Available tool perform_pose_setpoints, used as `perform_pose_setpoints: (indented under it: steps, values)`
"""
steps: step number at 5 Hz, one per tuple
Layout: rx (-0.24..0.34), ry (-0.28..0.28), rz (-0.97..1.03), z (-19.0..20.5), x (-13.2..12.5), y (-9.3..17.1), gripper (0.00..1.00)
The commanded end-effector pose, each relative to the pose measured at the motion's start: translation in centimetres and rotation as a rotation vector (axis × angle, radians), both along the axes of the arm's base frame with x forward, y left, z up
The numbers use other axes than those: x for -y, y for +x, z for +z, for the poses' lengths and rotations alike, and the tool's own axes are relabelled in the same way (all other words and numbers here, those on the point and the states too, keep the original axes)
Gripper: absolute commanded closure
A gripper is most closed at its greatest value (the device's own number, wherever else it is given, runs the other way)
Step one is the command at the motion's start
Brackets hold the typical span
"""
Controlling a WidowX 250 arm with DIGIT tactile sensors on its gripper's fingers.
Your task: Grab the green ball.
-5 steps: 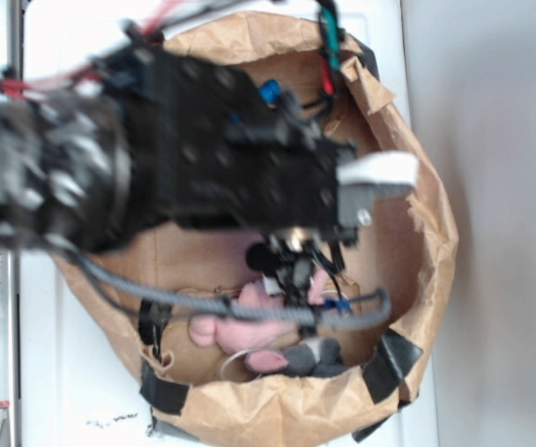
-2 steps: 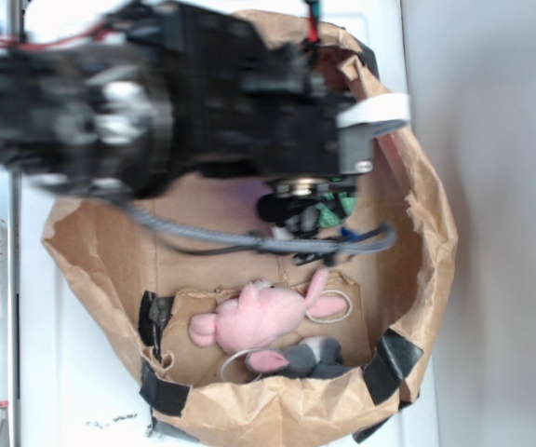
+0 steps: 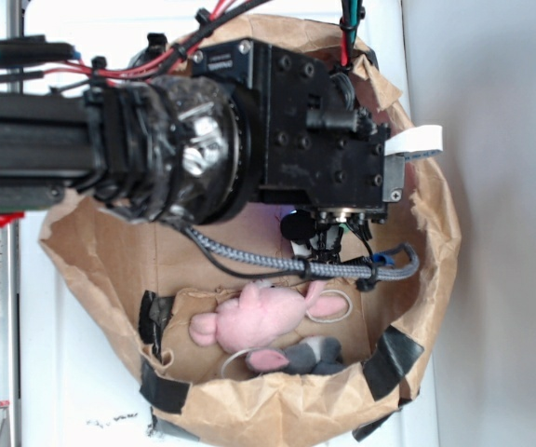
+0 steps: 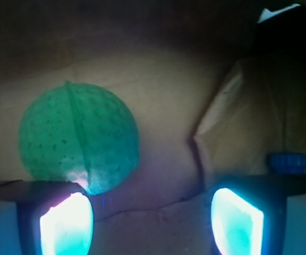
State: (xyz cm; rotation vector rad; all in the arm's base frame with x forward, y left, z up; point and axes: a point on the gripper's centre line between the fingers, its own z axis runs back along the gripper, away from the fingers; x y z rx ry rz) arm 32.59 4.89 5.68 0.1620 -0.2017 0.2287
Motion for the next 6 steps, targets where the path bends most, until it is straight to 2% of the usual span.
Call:
perform_pose_setpoints:
  steps: [1,2,3,4,5,6]
  values:
    - [0.106,-0.036,-0.014,4.4,-0.9,0.3,0.00]
    - [0.138,-0.064,-0.020,5.8,-1.0,-0.7,0.00]
    - [0.152,-0.082,-0.008,6.3,-1.1,-0.3,0.00]
    - [0.200,-0.097,0.009,6.3,-1.1,0.2,0.00]
    - [0.206,-0.081,0.033,6.1,-1.4,1.0,0.00]
    - [0.186,-0.072,0.049,5.5,-1.7,1.9,0.00]
